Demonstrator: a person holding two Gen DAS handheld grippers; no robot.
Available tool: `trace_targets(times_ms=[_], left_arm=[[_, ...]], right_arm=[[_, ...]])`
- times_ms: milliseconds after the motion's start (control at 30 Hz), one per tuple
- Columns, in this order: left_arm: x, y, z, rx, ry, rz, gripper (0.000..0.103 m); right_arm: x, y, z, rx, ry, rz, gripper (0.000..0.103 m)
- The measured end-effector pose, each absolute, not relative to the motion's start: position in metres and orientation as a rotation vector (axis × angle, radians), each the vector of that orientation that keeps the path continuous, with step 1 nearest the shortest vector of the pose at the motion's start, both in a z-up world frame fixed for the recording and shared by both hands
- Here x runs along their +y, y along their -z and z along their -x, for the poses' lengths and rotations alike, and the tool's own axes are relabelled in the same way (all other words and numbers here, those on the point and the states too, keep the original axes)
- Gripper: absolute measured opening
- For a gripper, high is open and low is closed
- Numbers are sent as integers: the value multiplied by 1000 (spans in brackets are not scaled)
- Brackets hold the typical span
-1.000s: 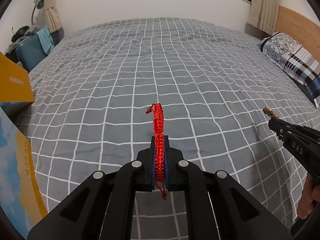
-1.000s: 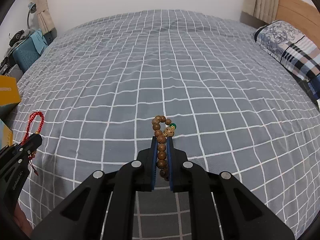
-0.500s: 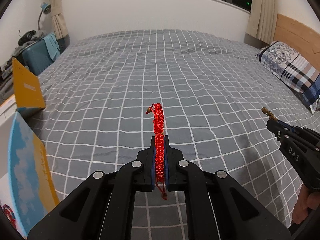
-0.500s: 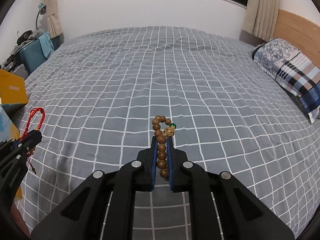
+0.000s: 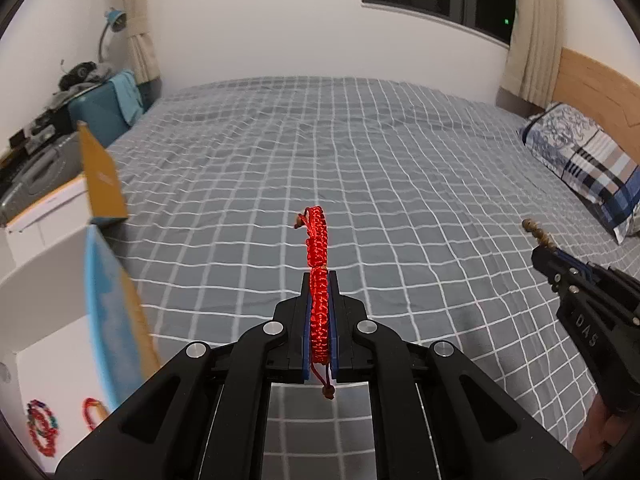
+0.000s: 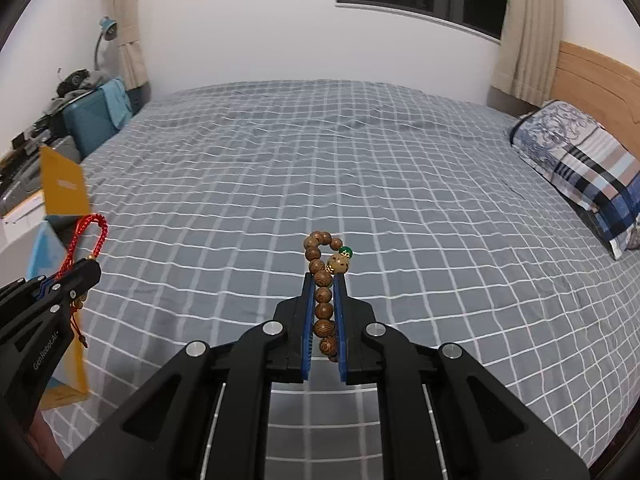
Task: Organize jewelry
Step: 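Carry both bracelets into the white box and open both tools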
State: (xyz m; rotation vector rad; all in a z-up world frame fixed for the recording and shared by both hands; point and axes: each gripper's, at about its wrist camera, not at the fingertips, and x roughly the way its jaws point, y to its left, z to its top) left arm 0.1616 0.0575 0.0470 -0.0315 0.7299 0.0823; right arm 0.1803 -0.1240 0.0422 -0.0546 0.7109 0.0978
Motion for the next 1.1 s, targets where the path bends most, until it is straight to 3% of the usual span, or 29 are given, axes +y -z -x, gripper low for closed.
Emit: trace_targets(times_ms=[767,1100], left_arm=[[204,-124,-44,630,-319,104,6],[278,-127,6,631,-452,151,6]], right_arm=[[43,-112,-104,616,-357,112,8],[130,-119,-70,586,-492,164,8]])
